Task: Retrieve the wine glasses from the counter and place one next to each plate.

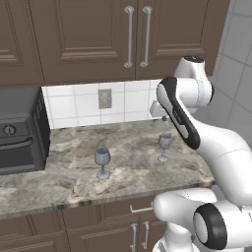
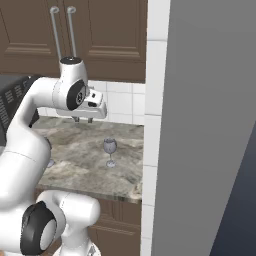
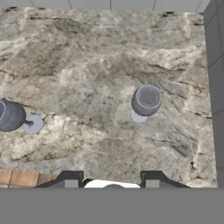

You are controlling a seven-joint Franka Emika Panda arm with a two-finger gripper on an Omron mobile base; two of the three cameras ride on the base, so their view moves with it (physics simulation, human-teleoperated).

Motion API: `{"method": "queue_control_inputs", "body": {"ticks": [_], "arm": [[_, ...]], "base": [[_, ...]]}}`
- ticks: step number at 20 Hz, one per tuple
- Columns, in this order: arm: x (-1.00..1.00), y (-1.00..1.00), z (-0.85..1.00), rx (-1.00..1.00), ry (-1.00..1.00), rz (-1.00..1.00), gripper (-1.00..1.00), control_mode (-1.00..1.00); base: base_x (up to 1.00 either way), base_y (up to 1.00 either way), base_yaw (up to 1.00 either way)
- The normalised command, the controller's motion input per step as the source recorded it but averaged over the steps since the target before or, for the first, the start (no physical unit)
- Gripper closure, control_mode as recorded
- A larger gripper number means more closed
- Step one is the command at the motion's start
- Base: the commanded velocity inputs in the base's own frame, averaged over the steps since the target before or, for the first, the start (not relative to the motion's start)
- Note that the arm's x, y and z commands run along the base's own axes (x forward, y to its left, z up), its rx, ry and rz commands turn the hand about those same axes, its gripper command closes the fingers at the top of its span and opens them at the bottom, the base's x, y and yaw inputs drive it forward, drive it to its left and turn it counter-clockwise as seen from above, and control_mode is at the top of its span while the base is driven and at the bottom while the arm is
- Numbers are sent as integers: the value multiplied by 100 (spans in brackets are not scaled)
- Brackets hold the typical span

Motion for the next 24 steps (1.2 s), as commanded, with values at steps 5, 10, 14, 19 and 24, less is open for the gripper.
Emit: {"method": "queue_control_inputs", "body": {"ticks": [5, 10, 14, 19, 24], "arm": [[-30, 4, 0, 0, -8, 0, -100, -100], [-18, 44, -4, 1, 0, -1, -100, -100], [-48, 23, -4, 0, -1, 0, -100, -100], [-65, 20, 0, 0, -7, -7, -100, -100], [-51, 31, 0, 0, -7, -11, -100, -100]], "base": [[0, 0, 0], [0, 0, 0], [0, 0, 0], [0, 0, 0], [0, 0, 0]]}}
